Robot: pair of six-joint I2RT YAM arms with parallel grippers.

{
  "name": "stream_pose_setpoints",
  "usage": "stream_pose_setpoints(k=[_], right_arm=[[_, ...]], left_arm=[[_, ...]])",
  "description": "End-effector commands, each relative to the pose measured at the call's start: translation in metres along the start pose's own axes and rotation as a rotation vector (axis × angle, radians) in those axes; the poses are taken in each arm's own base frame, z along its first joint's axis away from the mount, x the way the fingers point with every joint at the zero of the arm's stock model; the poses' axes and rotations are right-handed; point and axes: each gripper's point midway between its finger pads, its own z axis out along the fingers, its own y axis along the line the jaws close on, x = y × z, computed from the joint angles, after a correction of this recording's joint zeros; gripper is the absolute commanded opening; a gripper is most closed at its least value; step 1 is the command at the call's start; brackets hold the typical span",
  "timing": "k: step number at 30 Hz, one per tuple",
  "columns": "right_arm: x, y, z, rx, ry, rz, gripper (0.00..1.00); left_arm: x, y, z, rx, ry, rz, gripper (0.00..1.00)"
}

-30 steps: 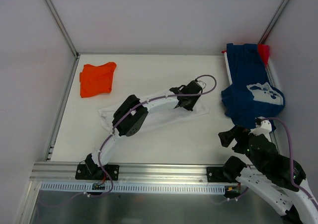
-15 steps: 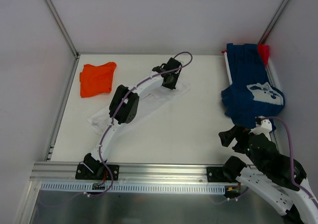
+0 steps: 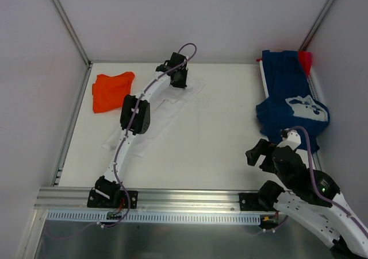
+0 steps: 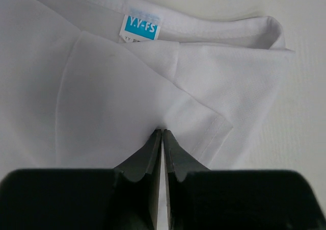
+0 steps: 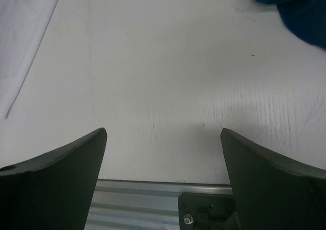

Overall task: Fold and stack the t-shirts
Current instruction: Rotate the tshirt 90 degrees

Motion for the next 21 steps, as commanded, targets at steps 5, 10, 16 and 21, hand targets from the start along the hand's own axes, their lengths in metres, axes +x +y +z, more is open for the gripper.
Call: stream_pose_setpoints(k=[5,10,16,21], right_arm=[[0.013,0.012,0.020,-0.012,0.034,-0.018,0.99],[0.034,0.014,0.038,-0.017,0.073,-0.018,0.99],[0.028,0.059,0.053,-0.147,0.073,0.006,0.99],[0.015,0.164,0.076,-0.364,0.166,-0.015,0.99]], left_arm=[[-0.113,-0.018,-0.071,0.250,-0.320,0.028,0.67],[-0.197,-0.062,-0.198,0.404,-0.627,0.081,0.99],[-0.218,-0.084,-0.361,0.444,-0.826,0.078,0.99],[-0.171,-0.043,-0.484,0.195,-1.011,0.044,0.99]])
